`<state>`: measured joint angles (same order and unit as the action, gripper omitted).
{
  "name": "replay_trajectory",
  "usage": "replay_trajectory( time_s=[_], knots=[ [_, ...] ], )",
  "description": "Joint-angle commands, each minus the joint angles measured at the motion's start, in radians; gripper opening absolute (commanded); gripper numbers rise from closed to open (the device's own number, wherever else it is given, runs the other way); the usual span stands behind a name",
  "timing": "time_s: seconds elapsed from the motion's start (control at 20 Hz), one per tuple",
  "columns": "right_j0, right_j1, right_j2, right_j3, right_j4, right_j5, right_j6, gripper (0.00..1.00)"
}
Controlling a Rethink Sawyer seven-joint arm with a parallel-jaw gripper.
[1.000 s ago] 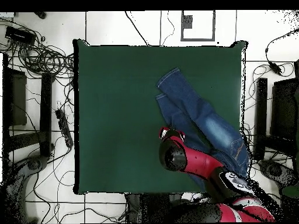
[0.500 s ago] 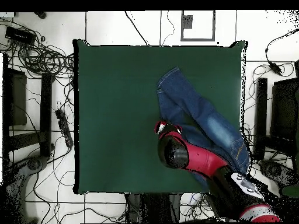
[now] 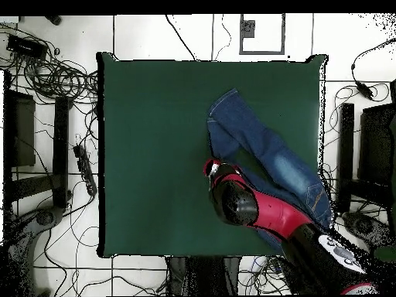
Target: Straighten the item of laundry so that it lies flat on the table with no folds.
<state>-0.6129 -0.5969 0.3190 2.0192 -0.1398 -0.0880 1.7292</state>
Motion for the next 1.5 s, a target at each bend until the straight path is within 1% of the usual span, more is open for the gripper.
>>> replay_trajectory(
  time_s=[0.05,0.2,0.5,0.65,0.9,1.05,1.35,1.5],
  knots=[
    [0.009,0.057,0.192,0.042,0.019,0.131,0.141,0.0],
    [0.022,0.093,0.175,0.025,0.02,0.143,0.131,0.0],
    [0.015,0.12,0.166,0.019,0.021,0.194,0.111,0.0],
    [0.012,0.126,0.168,0.03,0.01,0.198,0.105,0.0],
    [-0.003,0.132,0.192,0.038,0.021,0.261,0.091,0.0],
    [0.003,0.131,0.195,0.032,0.026,0.285,0.087,0.0],
    [0.022,0.16,0.149,0.008,0.018,0.333,0.072,0.0],
    [0.056,0.195,0.088,-0.042,0.028,0.381,0.073,0.0]
  ],
)
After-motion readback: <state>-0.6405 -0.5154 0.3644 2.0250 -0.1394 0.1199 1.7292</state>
